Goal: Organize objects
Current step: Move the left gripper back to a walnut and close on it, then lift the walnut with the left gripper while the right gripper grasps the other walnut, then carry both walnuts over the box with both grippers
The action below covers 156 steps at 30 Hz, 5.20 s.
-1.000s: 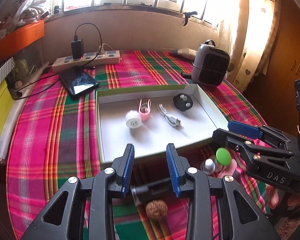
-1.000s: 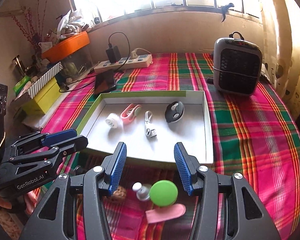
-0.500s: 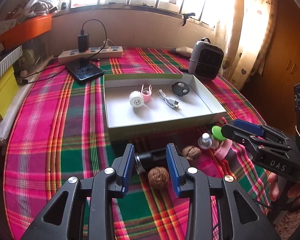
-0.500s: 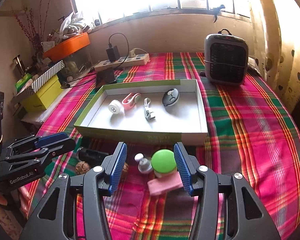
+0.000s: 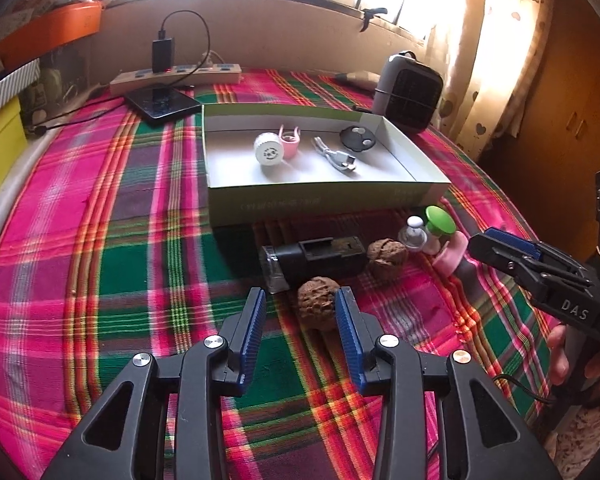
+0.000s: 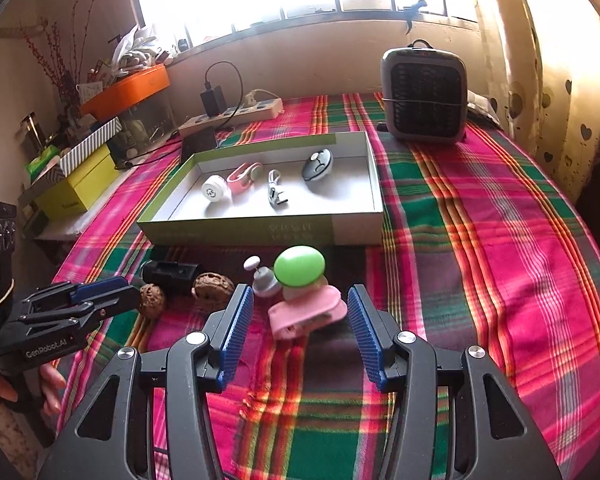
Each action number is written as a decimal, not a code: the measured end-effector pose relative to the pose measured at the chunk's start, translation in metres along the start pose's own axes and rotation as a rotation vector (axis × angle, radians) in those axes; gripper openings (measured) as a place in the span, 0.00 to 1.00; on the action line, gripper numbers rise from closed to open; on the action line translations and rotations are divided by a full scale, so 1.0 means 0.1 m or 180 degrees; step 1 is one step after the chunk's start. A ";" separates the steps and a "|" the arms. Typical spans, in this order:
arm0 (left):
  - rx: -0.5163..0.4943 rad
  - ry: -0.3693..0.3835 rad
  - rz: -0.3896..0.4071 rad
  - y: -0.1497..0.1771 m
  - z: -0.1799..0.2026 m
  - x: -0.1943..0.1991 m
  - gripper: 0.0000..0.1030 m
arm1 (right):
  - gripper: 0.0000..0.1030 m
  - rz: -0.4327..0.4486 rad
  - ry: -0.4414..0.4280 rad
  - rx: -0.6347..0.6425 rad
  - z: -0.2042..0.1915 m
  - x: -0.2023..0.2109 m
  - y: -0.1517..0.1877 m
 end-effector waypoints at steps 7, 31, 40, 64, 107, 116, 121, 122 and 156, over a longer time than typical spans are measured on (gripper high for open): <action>-0.0027 0.0066 -0.0044 0.01 0.08 -0.06 0.34 | 0.49 -0.0027 -0.0007 -0.0039 0.04 -0.03 0.05; 0.0031 -0.0005 -0.0089 0.04 0.07 -0.17 0.25 | 0.49 -0.0107 -0.0323 0.0083 -0.28 -0.11 0.04; 0.0131 -0.0054 -0.0049 0.08 -0.12 -0.10 0.25 | 0.49 -0.0243 -0.0444 0.0427 -0.57 -0.24 0.03; 0.0169 0.0052 0.0020 0.09 -0.27 -0.06 0.25 | 0.49 -0.0506 -0.0416 0.0663 -0.69 -0.66 0.02; 0.0144 -0.0007 0.0051 0.06 -0.23 0.00 0.25 | 0.33 -0.0381 -0.0440 0.0549 -0.68 -0.50 0.05; 0.0115 0.0002 0.0090 -0.03 -0.14 0.08 0.25 | 0.33 -0.0318 -0.0486 0.0520 -0.67 -0.40 -0.01; 0.0072 0.0012 0.0099 -0.11 -0.08 0.10 0.25 | 0.33 -0.0289 -0.0474 0.0477 -0.64 -0.35 -0.05; 0.0058 0.0012 0.0103 -0.13 -0.07 0.10 0.25 | 0.33 -0.0271 -0.0481 0.0466 -0.63 -0.33 -0.06; -0.0037 0.0158 -0.0053 -1.06 0.14 -0.56 0.25 | 0.33 -0.0193 -0.0023 0.0226 0.14 -0.63 -0.89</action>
Point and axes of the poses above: each gripper's, at about its wrist camera, not at the fingertips, and x roughly against the way its jaws point, z to its right, y to its underside, the point moved 6 cm from there along -x, roughly the way its jaws point, and after that the axes turned 1 degree about z, right-handed, at the moved point
